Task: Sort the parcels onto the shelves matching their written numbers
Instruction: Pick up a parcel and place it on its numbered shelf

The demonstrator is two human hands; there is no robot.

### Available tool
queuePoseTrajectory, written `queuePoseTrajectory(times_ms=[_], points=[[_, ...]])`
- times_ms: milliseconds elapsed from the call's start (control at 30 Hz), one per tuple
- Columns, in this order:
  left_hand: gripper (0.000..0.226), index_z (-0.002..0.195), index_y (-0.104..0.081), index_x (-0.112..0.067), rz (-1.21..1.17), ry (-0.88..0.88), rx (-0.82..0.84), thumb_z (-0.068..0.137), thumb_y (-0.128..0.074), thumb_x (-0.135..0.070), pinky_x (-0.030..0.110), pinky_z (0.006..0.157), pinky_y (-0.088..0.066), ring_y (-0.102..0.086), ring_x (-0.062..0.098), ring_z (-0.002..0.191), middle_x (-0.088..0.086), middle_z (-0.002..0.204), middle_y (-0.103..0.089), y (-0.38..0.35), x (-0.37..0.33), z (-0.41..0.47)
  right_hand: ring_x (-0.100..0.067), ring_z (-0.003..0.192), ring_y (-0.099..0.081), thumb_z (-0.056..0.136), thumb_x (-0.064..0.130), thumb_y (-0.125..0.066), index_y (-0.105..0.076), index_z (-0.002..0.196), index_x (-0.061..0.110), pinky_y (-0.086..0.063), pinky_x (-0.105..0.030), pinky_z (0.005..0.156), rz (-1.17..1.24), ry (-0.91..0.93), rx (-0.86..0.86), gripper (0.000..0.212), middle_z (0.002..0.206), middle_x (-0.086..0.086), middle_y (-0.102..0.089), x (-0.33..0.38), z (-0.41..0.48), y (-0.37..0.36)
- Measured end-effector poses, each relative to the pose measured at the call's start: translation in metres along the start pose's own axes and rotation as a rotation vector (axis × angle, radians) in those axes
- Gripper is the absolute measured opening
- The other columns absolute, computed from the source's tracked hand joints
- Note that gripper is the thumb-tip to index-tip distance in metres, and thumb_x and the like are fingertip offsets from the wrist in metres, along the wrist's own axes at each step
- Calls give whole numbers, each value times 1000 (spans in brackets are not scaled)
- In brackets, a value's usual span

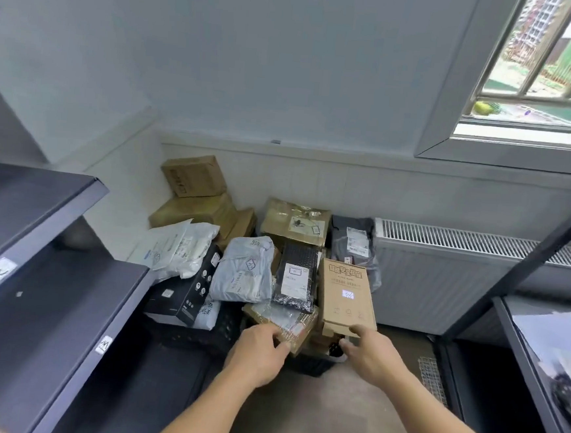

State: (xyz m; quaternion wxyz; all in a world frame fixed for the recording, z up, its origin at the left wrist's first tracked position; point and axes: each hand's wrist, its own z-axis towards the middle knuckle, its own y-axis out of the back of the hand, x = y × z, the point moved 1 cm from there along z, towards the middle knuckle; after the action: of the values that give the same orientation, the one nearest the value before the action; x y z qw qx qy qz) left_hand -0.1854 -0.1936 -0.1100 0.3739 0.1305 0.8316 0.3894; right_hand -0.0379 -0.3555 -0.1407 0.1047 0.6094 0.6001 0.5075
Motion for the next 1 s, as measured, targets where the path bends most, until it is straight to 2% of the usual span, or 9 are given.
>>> queuePoseTrajectory(times_ms=[100, 200, 333, 400, 500, 600, 700, 833, 1000], points=[[38, 125, -64, -23, -9, 2, 64, 94, -55, -42, 32, 94, -50, -60, 17, 112, -3, 125, -64, -13, -10, 26, -23, 120, -58, 99, 38, -54, -47, 146, 18, -49, -31, 91, 43, -67, 2, 52, 138, -3, -61, -17, 22, 5], [42, 130, -61, -23, -11, 10, 132, 94, -54, -42, 29, 93, -48, -60, 20, 114, -2, 128, -63, -23, -19, 54, -21, 129, -53, 99, 37, -54, -43, 150, 16, -46, -30, 100, 67, -124, -3, 57, 145, -3, -56, -28, 42, 11], [27, 115, -64, -28, -7, -12, 190, 94, -53, -41, 32, 94, -50, -61, 21, 109, -1, 121, -67, -30, -29, 96, -20, 122, -57, 99, 36, -51, -44, 149, 17, -46, -29, 87, 91, -208, -23, 54, 140, -1, -59, -36, 71, 18], [36, 126, -62, -25, 7, -21, 205, 95, -54, -41, 27, 95, -47, -59, 19, 116, -3, 127, -64, -31, -32, 118, -22, 124, -56, 99, 37, -51, -44, 149, 17, -46, -31, 91, 96, -242, -35, 55, 139, -1, -60, -36, 86, 21], [47, 138, -55, -21, 33, -34, 215, 96, -54, -42, 27, 96, -44, -57, 19, 122, -1, 135, -61, -36, -35, 153, -25, 127, -53, 101, 36, -50, -47, 144, 14, -43, -33, 95, 108, -261, -48, 48, 139, -4, -58, -35, 108, 25], [49, 140, -53, -19, 49, -22, 255, 97, -54, -41, 29, 99, -44, -55, 20, 125, 1, 137, -59, -50, -36, 176, -27, 127, -52, 102, 34, -50, -48, 141, 11, -42, -33, 95, 117, -283, -46, 45, 140, -6, -57, -43, 126, 23], [48, 140, -52, -17, 63, -6, 293, 97, -54, -39, 28, 95, -44, -55, 21, 124, 3, 136, -59, -64, -37, 188, -26, 137, -45, 102, 37, -50, -38, 151, 11, -39, -32, 104, 140, -330, -30, 56, 151, -7, -48, -59, 141, 17], [49, 141, -50, -13, 42, 19, 325, 98, -55, -35, 29, 98, -42, -53, 23, 126, 4, 140, -56, -86, -43, 206, -28, 140, -42, 101, 41, -49, -34, 155, 12, -38, -33, 107, 166, -369, 3, 62, 154, -8, -44, -81, 164, 9], [65, 154, -29, -12, -3, 96, 285, 99, -53, -35, 32, 109, -38, -44, 25, 137, 7, 153, -44, -111, -45, 217, -26, 144, -38, 101, 44, -47, -32, 155, 14, -34, -35, 111, 289, -345, 63, 64, 157, -4, -40, -102, 193, -6]])
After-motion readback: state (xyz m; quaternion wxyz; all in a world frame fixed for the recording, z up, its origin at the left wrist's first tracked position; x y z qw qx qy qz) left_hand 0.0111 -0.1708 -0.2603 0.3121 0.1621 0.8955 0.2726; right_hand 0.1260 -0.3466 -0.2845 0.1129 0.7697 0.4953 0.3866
